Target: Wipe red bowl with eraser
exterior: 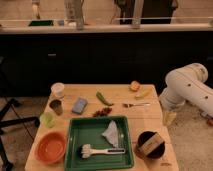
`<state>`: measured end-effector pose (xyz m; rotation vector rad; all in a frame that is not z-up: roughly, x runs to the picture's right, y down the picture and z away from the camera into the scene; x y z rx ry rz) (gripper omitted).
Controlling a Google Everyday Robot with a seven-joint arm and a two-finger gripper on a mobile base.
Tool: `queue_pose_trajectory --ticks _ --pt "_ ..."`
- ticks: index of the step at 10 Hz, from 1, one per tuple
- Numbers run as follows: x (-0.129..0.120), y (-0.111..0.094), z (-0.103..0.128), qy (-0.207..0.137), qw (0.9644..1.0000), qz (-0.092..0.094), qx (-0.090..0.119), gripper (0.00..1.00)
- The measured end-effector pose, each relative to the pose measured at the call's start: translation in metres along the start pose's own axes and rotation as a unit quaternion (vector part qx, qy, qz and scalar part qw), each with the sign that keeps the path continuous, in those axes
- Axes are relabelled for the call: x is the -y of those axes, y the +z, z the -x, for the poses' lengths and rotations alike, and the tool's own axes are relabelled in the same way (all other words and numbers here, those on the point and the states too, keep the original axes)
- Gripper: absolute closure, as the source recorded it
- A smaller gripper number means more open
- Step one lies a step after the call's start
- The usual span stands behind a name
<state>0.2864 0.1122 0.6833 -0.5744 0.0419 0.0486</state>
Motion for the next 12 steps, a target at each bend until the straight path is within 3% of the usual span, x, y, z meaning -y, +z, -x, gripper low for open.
queue_pose_trajectory --ticks 10,12 --pt "0.0 0.0 0.0 -0.005 1.0 0.001 0.002 0.2" --pt "-0.014 0.011 0.002 -0.051 0.9981 0.009 0.033 0.2"
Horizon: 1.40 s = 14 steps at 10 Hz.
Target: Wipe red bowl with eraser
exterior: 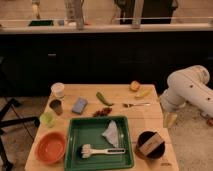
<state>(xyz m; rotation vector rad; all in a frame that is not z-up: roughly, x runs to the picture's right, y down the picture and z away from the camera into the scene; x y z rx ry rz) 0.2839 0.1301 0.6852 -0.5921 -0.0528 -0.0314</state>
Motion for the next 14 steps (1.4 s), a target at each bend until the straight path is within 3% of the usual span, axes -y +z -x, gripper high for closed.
queue_pose_trajectory --ticks 3,6,8,11,12,14 --pt "-0.028 0.019 0.004 -0.058 0.997 0.004 0.051 0.2" --pt "-0.043 0.031 0.014 -0.098 0.9921 0.004 0.078 0.2" --pt "-0.052 0.04 0.019 -0.133 0.9872 0.006 0.088 0.2" --pt "-0.061 0.06 0.026 -0.186 0.977 0.021 0.103 0.2" --pt "-0.064 0.065 0.024 -0.196 0.9748 0.028 0.103 0.2" --pt "-0.064 0.065 0.024 -0.197 0.9745 0.028 0.103 0.2"
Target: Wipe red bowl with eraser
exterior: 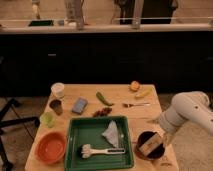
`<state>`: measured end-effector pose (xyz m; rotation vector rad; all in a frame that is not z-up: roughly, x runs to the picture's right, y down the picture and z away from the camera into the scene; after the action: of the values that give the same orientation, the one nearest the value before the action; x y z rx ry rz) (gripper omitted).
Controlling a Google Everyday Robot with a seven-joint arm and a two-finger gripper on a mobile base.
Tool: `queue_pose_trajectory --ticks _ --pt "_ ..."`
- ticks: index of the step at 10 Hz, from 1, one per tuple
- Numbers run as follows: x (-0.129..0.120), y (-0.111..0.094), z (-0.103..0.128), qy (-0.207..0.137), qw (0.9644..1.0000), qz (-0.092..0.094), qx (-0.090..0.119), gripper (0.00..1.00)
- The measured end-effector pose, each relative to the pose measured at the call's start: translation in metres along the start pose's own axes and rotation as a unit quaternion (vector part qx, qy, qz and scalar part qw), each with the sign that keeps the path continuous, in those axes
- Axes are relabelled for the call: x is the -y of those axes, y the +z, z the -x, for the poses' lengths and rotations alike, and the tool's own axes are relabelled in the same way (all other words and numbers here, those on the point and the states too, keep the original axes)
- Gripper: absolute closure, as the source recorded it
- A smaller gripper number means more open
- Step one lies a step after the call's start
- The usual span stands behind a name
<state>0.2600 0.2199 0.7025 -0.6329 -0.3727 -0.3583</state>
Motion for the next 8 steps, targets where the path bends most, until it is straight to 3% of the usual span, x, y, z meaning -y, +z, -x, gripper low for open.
queue_pose_trajectory --ticks 3,5,8 --pt "0.0 -0.002 -0.001 0.001 1.0 -0.007 0.002 0.2" --pt "-0.006 -0.015 -0.01 -0.006 0.9992 -0.034 0.021 0.2" --pt "-0.01 -0.011 -0.007 -0.032 0.9978 -0.03 0.049 0.2"
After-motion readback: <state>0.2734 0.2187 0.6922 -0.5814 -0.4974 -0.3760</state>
